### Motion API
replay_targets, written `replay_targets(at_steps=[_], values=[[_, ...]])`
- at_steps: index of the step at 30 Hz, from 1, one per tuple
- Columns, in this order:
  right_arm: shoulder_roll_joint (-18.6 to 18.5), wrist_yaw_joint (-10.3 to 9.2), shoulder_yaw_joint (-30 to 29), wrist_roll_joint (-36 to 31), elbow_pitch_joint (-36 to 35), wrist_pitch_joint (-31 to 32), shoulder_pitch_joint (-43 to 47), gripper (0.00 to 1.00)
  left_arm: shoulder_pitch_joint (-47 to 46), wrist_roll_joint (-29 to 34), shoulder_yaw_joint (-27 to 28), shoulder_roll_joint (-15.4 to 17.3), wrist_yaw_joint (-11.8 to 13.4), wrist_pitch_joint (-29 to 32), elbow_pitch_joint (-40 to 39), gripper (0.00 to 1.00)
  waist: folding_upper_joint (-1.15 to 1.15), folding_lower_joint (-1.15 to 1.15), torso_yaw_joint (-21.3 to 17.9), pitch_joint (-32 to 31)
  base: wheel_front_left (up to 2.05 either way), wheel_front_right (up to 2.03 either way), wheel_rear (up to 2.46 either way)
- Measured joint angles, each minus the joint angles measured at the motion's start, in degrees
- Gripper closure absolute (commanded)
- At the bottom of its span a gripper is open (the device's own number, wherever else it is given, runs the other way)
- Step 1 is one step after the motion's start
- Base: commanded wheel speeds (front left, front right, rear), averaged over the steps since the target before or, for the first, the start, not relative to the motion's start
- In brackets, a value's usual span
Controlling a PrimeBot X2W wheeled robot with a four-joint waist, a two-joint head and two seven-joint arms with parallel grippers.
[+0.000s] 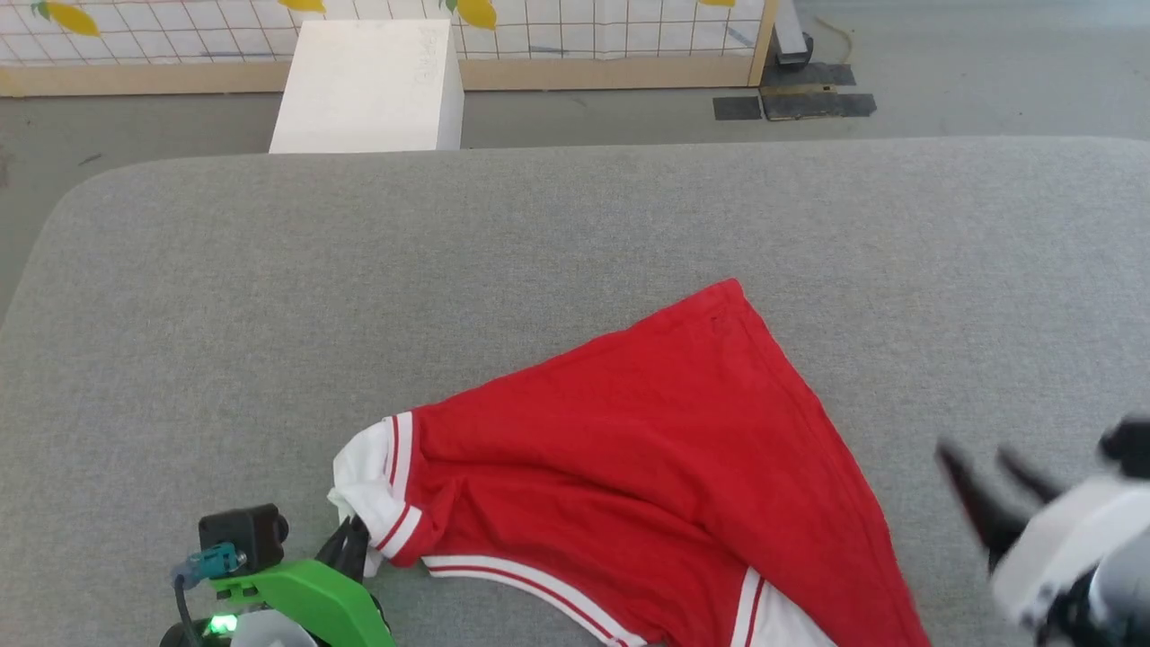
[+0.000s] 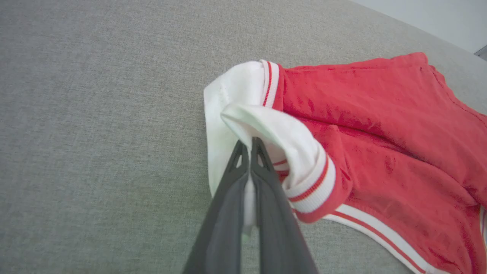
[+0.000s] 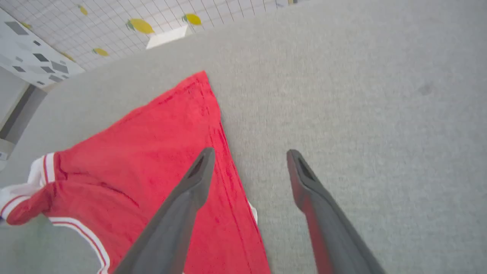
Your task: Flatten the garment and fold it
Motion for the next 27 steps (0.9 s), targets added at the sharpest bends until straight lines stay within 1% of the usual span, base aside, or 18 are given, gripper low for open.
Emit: replay_targets(at_steps=[2, 4, 8, 12, 14, 16, 17, 21, 23, 27], values=[[-0.3, 0.00, 0.2, 0.0, 0.3, -4.3, -3.9, 0.00, 0.0, 0.0, 0.1, 0.1, 0.1, 0.0, -0.2, 1.00, 0.00, 0.00, 0.0, 0.1, 0.00, 0.00, 0.00], [-0.5, 0.00, 2.1, -0.1, 2.0, -6.5, -8.3, 0.00, 0.0, 0.0, 0.2, 0.2, 0.2, 0.0, -0.5, 1.00, 0.00, 0.00, 0.0, 0.6, 0.00, 0.00, 0.00], [-0.6, 0.00, 6.0, -3.7, 9.0, -7.2, -17.9, 0.00, 0.0, 0.0, 0.4, 0.5, 0.4, 0.0, -1.0, 1.00, 0.00, 0.00, 0.2, 1.8, 0.00, 0.00, 0.00], [-0.6, 0.00, 8.5, -8.9, 18.8, -5.9, -29.3, 0.00, -0.3, 0.0, 0.2, 0.6, 0.3, 0.1, -1.7, 1.00, 0.00, 0.00, 1.2, 3.5, 0.00, 0.00, 0.00], [-0.6, 0.00, 9.7, -11.6, 24.2, -3.1, -34.8, 0.00, -0.7, 0.0, -0.1, 0.5, -0.2, 0.2, -1.8, 1.00, 0.00, 0.00, 2.0, 4.6, 0.00, 0.00, 0.00], [-0.9, 0.00, 10.7, -14.4, 28.3, -0.3, -38.6, 0.00, -1.3, 0.0, -0.3, 0.5, -0.6, 0.2, -1.8, 1.00, 0.00, 0.00, 2.7, 5.5, 0.00, 0.00, 0.00], [-1.2, 0.00, 11.5, -16.2, 31.1, 2.0, -41.0, 0.00, -1.8, 0.0, -0.5, 0.5, -0.7, 0.2, -1.8, 1.00, 0.00, 0.00, 3.3, 6.2, 0.00, 0.00, 0.00], [-2.7, 0.00, 14.9, -20.5, 37.9, 8.9, -46.8, 0.00, -3.5, 0.0, -0.9, 0.2, -1.6, 0.2, -1.5, 1.00, 0.00, 0.00, 5.2, 8.7, 0.00, 0.00, 0.00], [-2.9, 0.00, 16.4, -20.9, 40.3, 11.7, -48.6, 0.00, -4.3, 0.0, -1.0, 0.0, -2.1, 0.1, -1.1, 1.00, 0.00, 0.00, 6.0, 9.9, 0.00, 0.00, 0.00], [-3.7, 0.01, 21.2, -20.5, 44.1, 17.7, -50.5, 0.00, -5.4, 0.0, -1.2, -0.4, -2.9, -0.1, -0.2, 1.00, 0.00, 0.00, 7.6, 12.4, 0.00, 0.00, 0.00]])
